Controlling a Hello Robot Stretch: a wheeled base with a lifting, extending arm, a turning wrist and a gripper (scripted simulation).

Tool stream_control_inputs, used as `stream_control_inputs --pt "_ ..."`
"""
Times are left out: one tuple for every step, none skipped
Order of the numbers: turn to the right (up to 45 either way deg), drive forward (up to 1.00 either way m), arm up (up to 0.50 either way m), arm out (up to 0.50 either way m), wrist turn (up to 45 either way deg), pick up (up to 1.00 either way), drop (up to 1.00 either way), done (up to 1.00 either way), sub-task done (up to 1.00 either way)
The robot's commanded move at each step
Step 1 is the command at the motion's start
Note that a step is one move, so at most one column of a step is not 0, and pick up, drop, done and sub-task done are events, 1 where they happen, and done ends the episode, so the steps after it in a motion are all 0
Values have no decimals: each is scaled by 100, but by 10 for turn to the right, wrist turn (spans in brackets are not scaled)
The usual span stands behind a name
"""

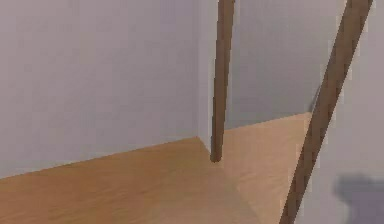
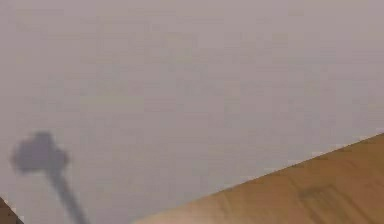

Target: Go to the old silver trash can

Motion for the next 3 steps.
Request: stream_control_inputs --pt "0 85 0 0 0 0 0 0 0" --pt "120 0 0 0 0 0 0 0 0" --pt "30 0 0 0 0 0 0 0 0"
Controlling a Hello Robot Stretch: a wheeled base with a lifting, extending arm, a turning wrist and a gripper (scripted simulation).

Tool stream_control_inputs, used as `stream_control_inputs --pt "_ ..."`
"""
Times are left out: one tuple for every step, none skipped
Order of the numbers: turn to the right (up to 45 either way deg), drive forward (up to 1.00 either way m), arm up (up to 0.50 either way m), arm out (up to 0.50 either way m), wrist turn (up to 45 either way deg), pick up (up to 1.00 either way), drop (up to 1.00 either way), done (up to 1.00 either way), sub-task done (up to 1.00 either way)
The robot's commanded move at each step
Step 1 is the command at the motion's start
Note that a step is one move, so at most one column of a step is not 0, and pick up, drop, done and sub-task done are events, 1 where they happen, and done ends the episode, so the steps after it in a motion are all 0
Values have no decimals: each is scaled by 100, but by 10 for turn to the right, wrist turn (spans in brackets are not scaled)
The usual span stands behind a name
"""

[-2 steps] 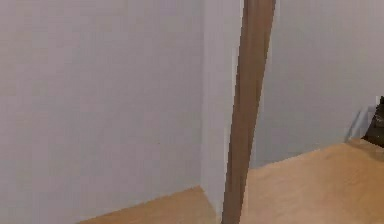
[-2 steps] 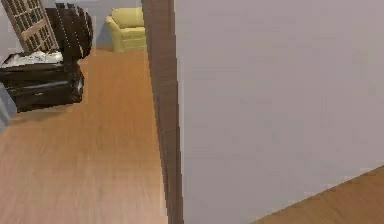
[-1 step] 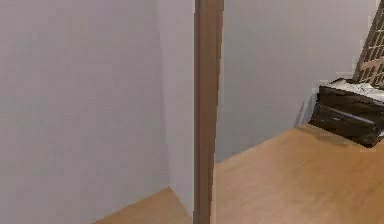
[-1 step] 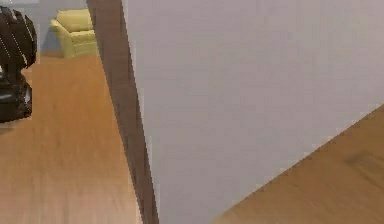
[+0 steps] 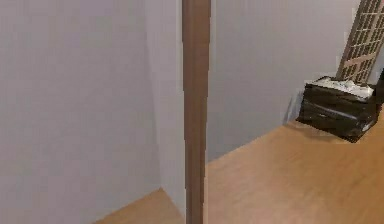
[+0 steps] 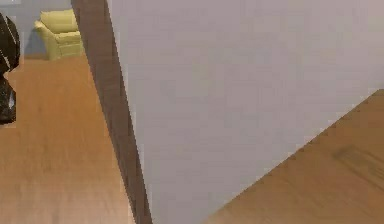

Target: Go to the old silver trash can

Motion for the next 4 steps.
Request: stream_control_inputs --pt "0 50 0 0 0 0 0 0 0" --pt "450 0 0 0 0 0 0 0 0" --pt "330 0 0 0 0 0 0 0 0" --pt "0 55 0 0 0 0 0 0 0"
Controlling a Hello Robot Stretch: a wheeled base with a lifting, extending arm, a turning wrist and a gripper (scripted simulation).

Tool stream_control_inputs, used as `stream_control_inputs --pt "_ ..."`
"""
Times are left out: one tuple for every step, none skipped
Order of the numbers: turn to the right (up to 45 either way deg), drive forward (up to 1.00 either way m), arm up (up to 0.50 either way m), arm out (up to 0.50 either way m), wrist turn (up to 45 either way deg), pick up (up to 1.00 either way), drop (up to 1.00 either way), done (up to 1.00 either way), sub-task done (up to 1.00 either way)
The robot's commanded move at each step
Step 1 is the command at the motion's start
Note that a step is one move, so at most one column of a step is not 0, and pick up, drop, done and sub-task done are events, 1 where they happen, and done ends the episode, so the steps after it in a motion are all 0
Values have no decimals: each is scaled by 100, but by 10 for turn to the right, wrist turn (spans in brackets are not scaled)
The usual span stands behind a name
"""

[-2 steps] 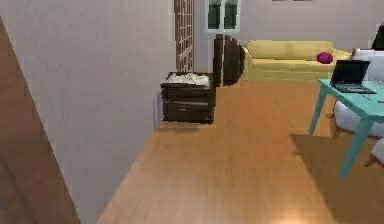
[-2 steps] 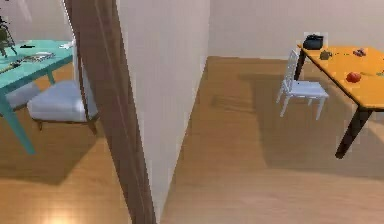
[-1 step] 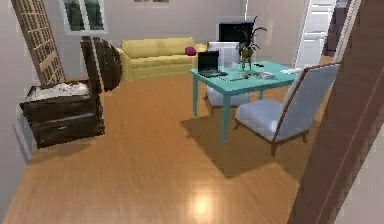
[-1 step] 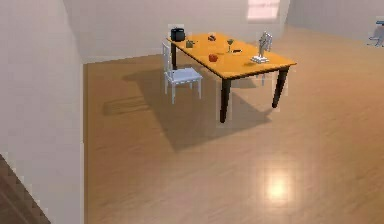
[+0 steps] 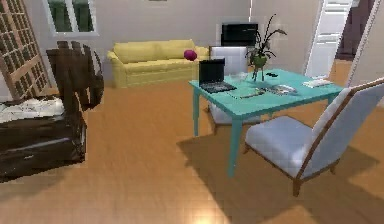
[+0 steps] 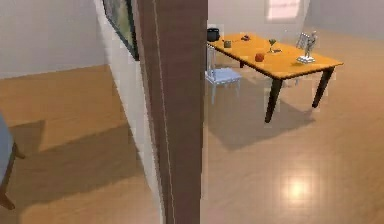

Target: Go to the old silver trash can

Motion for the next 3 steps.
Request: stream_control_inputs --pt "150 0 0 0 0 0 0 0 0" --pt "0 50 0 0 0 0 0 0 0" --pt "450 0 0 0 0 0 0 0 0"
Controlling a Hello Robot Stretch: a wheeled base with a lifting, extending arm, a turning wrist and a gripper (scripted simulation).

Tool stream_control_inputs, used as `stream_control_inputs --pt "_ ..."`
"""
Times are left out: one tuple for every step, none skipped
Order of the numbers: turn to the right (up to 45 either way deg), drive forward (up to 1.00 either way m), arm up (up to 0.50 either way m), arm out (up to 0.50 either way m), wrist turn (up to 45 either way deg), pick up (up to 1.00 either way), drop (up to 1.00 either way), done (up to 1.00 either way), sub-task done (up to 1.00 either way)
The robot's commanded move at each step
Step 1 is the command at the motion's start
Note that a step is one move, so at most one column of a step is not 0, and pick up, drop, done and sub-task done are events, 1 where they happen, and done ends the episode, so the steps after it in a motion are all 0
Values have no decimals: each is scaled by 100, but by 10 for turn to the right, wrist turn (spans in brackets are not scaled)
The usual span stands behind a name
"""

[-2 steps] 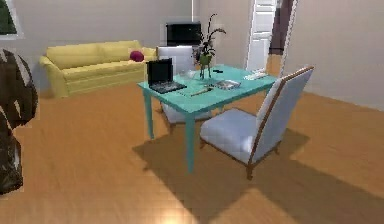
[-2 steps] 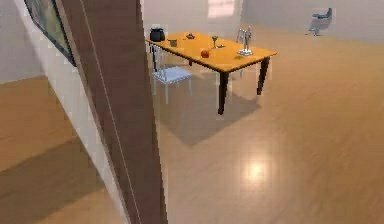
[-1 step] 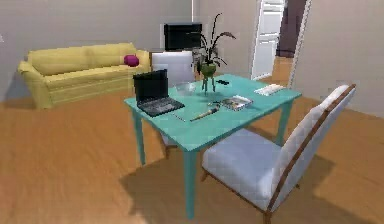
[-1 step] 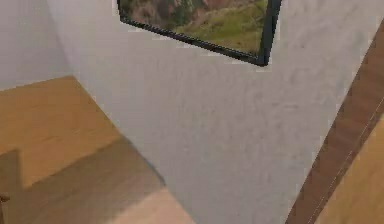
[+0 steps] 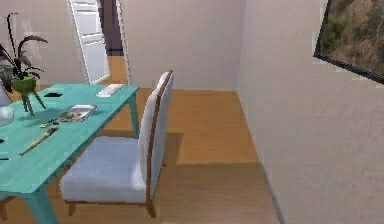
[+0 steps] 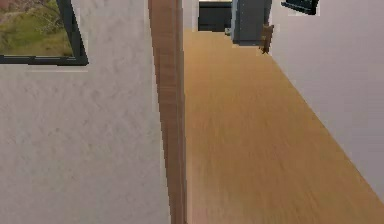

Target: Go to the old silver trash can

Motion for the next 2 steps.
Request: stream_control_inputs --pt "90 0 0 0 0 0 0 0 0" --pt "0 100 0 0 0 0 0 0 0"
